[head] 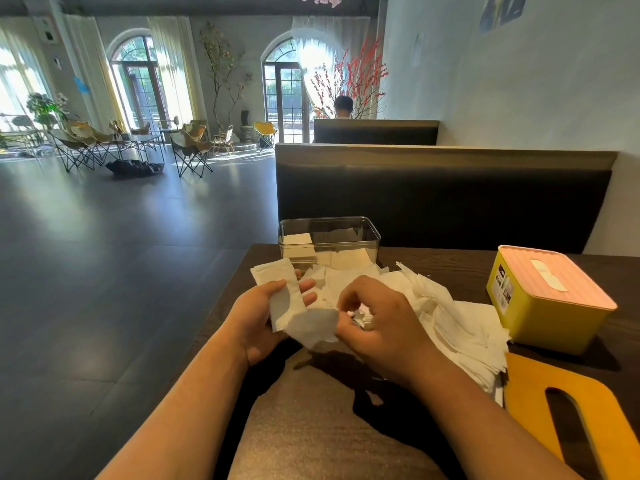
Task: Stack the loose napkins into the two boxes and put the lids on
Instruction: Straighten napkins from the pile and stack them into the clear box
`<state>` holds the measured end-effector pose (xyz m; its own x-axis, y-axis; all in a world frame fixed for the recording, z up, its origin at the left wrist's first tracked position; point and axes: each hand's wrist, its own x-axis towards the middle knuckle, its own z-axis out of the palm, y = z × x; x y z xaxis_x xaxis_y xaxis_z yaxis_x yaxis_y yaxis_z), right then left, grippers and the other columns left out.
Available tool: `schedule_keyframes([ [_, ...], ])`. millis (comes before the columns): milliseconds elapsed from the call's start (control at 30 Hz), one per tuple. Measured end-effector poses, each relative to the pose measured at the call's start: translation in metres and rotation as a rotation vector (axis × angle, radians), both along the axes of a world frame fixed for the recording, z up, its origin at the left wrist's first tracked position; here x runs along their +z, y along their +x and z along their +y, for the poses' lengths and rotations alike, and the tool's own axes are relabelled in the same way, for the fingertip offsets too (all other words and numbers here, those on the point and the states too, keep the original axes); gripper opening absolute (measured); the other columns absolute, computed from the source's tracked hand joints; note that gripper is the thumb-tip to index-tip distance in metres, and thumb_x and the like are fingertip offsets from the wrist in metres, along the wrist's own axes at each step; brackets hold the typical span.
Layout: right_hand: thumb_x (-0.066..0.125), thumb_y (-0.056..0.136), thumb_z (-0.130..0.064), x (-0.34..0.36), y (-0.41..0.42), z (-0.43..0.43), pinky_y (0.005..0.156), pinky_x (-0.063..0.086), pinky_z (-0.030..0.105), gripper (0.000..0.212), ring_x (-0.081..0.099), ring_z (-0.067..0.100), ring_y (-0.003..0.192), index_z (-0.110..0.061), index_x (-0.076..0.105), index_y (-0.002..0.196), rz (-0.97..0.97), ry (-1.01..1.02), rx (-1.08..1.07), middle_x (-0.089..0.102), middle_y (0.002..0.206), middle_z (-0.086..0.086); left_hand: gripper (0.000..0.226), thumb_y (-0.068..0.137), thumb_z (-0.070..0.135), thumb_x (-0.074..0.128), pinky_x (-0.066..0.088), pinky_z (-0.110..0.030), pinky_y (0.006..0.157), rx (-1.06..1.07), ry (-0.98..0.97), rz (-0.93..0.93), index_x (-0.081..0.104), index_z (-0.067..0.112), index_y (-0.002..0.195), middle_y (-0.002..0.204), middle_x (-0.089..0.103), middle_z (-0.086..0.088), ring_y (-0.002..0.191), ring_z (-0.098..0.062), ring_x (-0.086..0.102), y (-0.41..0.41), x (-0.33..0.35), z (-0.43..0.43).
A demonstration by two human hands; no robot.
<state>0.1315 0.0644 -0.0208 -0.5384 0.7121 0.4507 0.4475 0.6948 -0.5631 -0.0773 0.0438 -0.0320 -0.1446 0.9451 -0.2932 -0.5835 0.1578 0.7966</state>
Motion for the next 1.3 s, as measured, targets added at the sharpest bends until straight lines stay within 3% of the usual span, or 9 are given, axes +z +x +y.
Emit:
schedule_keyframes([
  [67, 0.07, 0.095, -0.027, 0.002, 0.0, -0.002, 0.07, 0.051, 0.012, 0.015, 0.062, 0.005, 0.087, -0.036, 0.06, 0.089, 0.12, -0.166, -0.019, 0.063, 0.089, -0.016, 0.033, 0.113, 0.027, 0.04, 0.055, -0.053, 0.096, 0.008, -0.004, -0.017, 0.056, 0.012, 0.137, 0.118, 0.078, -0.014, 0.119, -0.033, 0.069, 0.001, 0.0, -0.001],
  [200, 0.066, 0.099, -0.032, -0.007, -0.003, 0.003, 0.077, 0.057, 0.021, 0.009, 0.065, 0.01, 0.089, -0.036, 0.059, 0.094, 0.006, -0.29, -0.109, 0.067, 0.096, -0.012, 0.032, 0.112, 0.023, 0.039, 0.055, -0.049, 0.091, 0.007, -0.008, 0.044, 0.061, 0.01, 0.13, 0.118, 0.078, -0.014, 0.114, -0.032, 0.07, 0.007, 0.0, -0.003],
  [433, 0.07, 0.097, -0.011, -0.007, -0.002, 0.01, 0.075, 0.061, 0.026, 0.018, 0.069, 0.012, 0.094, -0.029, 0.067, 0.101, 0.411, -0.522, -0.035, 0.071, 0.097, -0.01, 0.025, 0.112, 0.022, 0.041, 0.06, -0.05, 0.08, -0.017, -0.02, 0.14, 0.062, 0.015, 0.122, 0.1, 0.081, -0.011, 0.1, -0.03, 0.071, 0.012, 0.001, -0.005],
  [633, 0.058, 0.101, 0.002, -0.006, -0.002, 0.009, 0.077, 0.062, 0.026, 0.043, 0.069, 0.013, 0.098, -0.038, 0.061, 0.118, 0.445, -0.507, 0.005, 0.067, 0.108, -0.004, 0.02, 0.111, 0.025, 0.044, 0.056, -0.057, 0.098, -0.09, -0.026, 0.148, 0.059, 0.019, 0.122, 0.115, 0.079, -0.012, 0.113, -0.036, 0.07, 0.013, -0.001, -0.007],
  [833, 0.058, 0.103, -0.003, -0.008, -0.005, 0.007, 0.07, 0.058, 0.017, 0.04, 0.066, 0.016, 0.101, -0.041, 0.06, 0.117, 0.48, -0.483, -0.052, 0.066, 0.11, -0.009, 0.02, 0.109, 0.024, 0.049, 0.055, -0.049, 0.094, -0.151, 0.032, 0.223, 0.06, 0.023, 0.126, 0.099, 0.081, -0.008, 0.105, -0.032, 0.067, 0.02, -0.002, -0.008],
  [933, 0.056, 0.102, 0.002, -0.008, -0.007, 0.004, 0.066, 0.059, 0.021, 0.043, 0.067, 0.018, 0.1, -0.039, 0.063, 0.113, 0.559, -0.554, -0.002, 0.067, 0.107, -0.002, 0.023, 0.107, 0.022, 0.053, 0.05, -0.057, 0.107, -0.198, 0.017, 0.206, 0.064, 0.02, 0.126, 0.112, 0.076, -0.017, 0.109, -0.036, 0.067, 0.027, -0.004, -0.01],
  [1100, 0.06, 0.102, -0.001, -0.012, -0.012, 0.002, 0.076, 0.066, 0.034, 0.038, 0.072, 0.019, 0.102, -0.037, 0.069, 0.11, 0.592, -0.554, 0.015, 0.073, 0.104, -0.009, 0.02, 0.101, 0.021, 0.062, 0.063, -0.052, 0.086, -0.321, -0.003, 0.181, 0.068, 0.02, 0.121, 0.106, 0.079, -0.011, 0.097, -0.031, 0.077, 0.038, -0.006, -0.015],
  [1200, 0.061, 0.103, -0.008, -0.014, -0.011, 0.005, 0.07, 0.065, 0.032, 0.031, 0.071, 0.016, 0.099, -0.037, 0.067, 0.111, 0.575, -0.521, -0.017, 0.071, 0.104, -0.009, 0.036, 0.104, 0.04, 0.055, 0.052, -0.067, 0.101, -0.367, -0.05, 0.107, 0.064, 0.02, 0.132, 0.113, 0.077, -0.018, 0.102, -0.038, 0.076, 0.036, -0.006, -0.014],
  [1300, 0.063, 0.103, -0.014, -0.017, -0.011, 0.009, 0.072, 0.062, 0.022, 0.026, 0.07, 0.013, 0.095, -0.038, 0.062, 0.113, 0.507, -0.486, -0.048, 0.071, 0.103, -0.008, 0.057, 0.09, 0.06, 0.061, 0.053, -0.062, 0.102, -0.422, -0.07, 0.13, 0.063, 0.025, 0.135, 0.121, 0.075, -0.017, 0.111, -0.038, 0.07, 0.032, -0.011, -0.009],
])
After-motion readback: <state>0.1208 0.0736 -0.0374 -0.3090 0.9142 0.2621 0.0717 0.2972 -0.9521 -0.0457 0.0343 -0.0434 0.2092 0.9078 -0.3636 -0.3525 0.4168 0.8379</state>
